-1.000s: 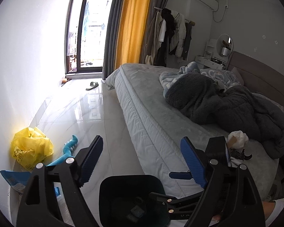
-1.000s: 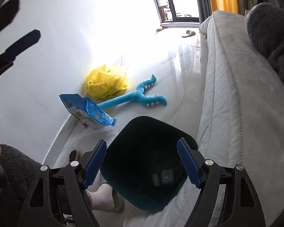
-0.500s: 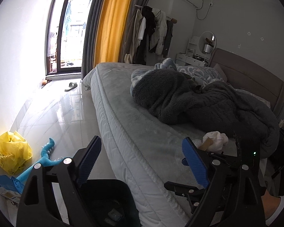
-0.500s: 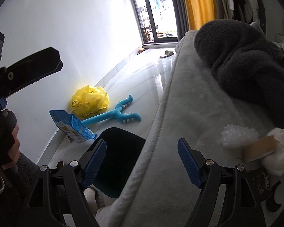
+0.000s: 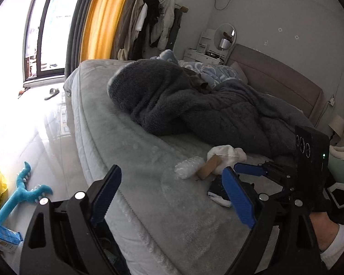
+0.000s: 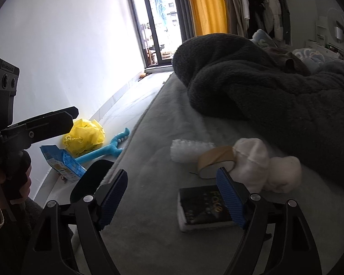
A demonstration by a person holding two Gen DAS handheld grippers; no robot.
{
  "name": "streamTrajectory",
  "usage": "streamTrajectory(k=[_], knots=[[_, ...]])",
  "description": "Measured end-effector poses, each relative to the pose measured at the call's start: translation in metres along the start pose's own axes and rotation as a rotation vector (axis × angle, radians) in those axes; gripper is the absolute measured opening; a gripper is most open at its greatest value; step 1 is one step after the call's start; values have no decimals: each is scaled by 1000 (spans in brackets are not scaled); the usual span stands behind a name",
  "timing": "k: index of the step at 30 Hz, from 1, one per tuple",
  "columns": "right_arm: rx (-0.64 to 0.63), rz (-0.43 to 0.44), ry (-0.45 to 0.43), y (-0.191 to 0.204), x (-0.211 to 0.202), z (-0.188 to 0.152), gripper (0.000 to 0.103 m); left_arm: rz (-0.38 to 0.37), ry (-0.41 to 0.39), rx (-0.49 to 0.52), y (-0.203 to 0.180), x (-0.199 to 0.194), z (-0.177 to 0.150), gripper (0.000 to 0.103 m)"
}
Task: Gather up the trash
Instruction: 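Move both tools back toward the remaining items on the bed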
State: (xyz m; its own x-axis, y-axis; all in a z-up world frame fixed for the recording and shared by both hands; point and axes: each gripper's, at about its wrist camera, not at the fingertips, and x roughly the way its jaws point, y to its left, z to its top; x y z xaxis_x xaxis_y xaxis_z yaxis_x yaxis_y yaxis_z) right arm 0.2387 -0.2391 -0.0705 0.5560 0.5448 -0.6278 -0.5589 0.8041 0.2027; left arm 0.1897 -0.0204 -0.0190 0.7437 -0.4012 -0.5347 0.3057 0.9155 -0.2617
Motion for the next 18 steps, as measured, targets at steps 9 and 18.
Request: streamTrajectory(k=[9,18], knots=[[14,-69,29,-40,-16,-16,81,-112,71,38,-25,44,-11,91],[38,-62,71,-70,-23,-33,81,-195,137,63,-49,75,-24,93]])
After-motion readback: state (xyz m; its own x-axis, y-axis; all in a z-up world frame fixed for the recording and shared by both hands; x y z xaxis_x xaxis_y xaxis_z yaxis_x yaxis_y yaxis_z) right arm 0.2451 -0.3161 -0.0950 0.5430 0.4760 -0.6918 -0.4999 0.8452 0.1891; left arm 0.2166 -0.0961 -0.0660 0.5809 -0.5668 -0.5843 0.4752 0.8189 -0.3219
